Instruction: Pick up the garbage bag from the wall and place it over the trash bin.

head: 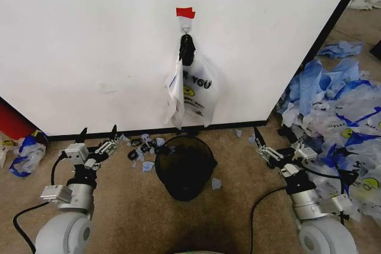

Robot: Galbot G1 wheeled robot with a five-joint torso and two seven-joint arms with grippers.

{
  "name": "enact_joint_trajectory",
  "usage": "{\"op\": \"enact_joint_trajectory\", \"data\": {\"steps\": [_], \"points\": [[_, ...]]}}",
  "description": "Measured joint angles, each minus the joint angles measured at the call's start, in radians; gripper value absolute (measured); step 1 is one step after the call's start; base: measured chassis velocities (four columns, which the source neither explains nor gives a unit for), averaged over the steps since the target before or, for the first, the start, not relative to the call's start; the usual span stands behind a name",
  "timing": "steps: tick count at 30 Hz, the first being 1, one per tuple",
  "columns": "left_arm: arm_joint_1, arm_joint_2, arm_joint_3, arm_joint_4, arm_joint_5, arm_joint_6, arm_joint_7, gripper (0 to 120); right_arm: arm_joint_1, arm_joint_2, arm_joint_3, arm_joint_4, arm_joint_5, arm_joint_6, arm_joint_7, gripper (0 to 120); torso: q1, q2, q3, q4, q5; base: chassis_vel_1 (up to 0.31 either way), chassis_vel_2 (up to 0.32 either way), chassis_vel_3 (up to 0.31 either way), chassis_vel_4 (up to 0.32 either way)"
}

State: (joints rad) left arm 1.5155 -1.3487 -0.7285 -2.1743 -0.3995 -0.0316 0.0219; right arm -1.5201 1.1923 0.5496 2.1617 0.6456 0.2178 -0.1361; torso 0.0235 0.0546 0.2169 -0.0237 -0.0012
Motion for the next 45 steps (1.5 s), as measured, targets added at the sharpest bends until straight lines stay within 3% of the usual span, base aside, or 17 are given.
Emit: {"op": "enact_joint_trajectory", "data": {"steps": [5, 16, 24, 34, 45], "points": [[0.014, -0.015, 0.000, 0.000, 0.014, 0.000, 0.001, 100, 0.108, -0.004, -0.096, -0.041, 0.193, -0.025, -0.003, 100, 0.000, 0.000, 0.000, 0.0002, 0.0000, 0.000, 0.000, 0.000, 0.000], [0.039, -0.053, 0.003, 0.007, 0.052, 0.001, 0.004, 100, 0.339, 0.019, -0.239, -0.171, 0.452, -0.044, -0.019, 100, 0.000, 0.000, 0.000, 0.0001, -0.0002, 0.000, 0.000, 0.000, 0.000], [0.045, -0.087, 0.002, 0.014, 0.085, 0.001, 0.004, 100, 0.543, 0.060, -0.354, -0.324, 0.644, -0.067, -0.108, 100, 0.000, 0.000, 0.000, 0.0001, -0.0001, 0.000, 0.000, 0.000, 0.000], [0.062, -0.107, -0.011, 0.022, 0.101, -0.003, 0.004, 100, 0.774, 0.154, -0.441, -0.534, 0.770, -0.083, -0.175, 100, 0.000, 0.000, 0.000, 0.0000, -0.0002, 0.000, 0.000, 0.000, 0.000], [0.079, -0.126, -0.022, 0.022, 0.112, -0.017, 0.002, 100, 0.884, 0.240, -0.497, -0.690, 0.797, -0.085, -0.224, 100, 0.000, 0.000, 0.000, 0.0001, 0.0000, 0.000, 0.000, 0.000, 0.000]]}}
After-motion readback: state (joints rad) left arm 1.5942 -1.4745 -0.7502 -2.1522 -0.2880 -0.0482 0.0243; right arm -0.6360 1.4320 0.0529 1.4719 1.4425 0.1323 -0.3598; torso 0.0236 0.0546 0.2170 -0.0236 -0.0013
